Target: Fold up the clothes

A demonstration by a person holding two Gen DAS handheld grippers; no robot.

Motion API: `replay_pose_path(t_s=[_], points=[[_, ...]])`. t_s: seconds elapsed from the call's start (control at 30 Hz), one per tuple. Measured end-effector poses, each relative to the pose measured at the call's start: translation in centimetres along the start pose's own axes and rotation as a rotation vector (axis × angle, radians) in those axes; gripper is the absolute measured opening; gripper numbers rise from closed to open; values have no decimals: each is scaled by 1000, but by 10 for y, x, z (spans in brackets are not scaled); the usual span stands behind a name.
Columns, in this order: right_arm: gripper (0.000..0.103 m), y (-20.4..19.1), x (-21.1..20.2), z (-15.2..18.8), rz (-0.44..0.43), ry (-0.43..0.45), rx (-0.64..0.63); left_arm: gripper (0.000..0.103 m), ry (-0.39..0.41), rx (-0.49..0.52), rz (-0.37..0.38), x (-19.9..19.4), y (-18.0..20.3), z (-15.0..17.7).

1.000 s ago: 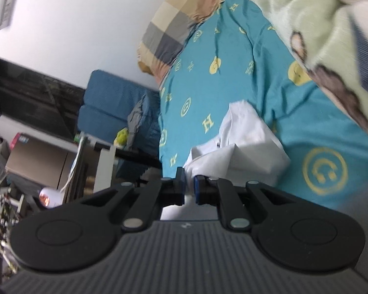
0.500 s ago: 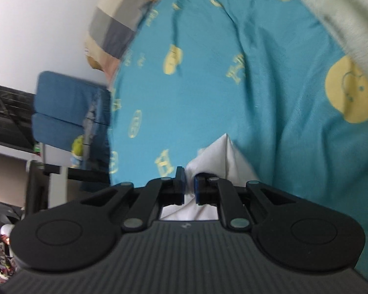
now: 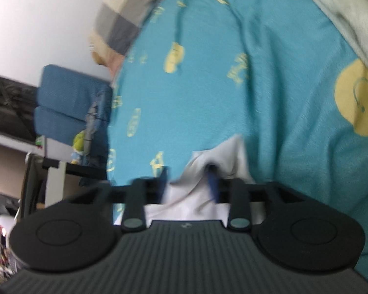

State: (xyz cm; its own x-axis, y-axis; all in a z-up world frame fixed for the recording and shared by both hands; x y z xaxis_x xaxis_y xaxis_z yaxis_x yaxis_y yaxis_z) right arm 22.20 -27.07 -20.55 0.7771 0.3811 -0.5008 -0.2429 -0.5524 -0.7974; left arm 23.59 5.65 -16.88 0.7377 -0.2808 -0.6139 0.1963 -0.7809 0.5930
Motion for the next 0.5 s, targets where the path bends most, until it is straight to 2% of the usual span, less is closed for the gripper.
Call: replay_pose_path(t_s=[0.03, 0.1, 0.23, 0.3, 0.5], points=[[62, -7, -4, 0, -10, 8, -38, 54, 11, 61, -11, -2, 7, 2], [63, -21, -11, 2, -12, 23, -151, 60, 30, 185, -31, -6, 20, 6], [62, -46, -10, 10, 36, 65, -467, 66, 52, 403, -78, -1, 42, 17], [62, -49, -1, 15, 64, 57, -580, 66, 36, 442, -96, 3, 39, 24], [60, -34, 32, 20, 133, -8, -645, 66, -14, 530, -155, 22, 25, 38]])
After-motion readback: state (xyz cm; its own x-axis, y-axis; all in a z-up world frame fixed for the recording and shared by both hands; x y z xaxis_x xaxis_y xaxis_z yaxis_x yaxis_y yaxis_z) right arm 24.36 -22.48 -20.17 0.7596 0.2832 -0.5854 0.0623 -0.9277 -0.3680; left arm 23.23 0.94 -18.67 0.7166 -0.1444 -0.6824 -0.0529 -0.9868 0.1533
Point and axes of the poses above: each gripper's, at about its wrist camera, not at the fingertips, and x roughly the way its jaws point, y to its right, z to its underside, the point moved 8 cm from there along x, roughly the way its jaws point, and after that the axes turned 8 degrees about y, right-handed, at the moved point
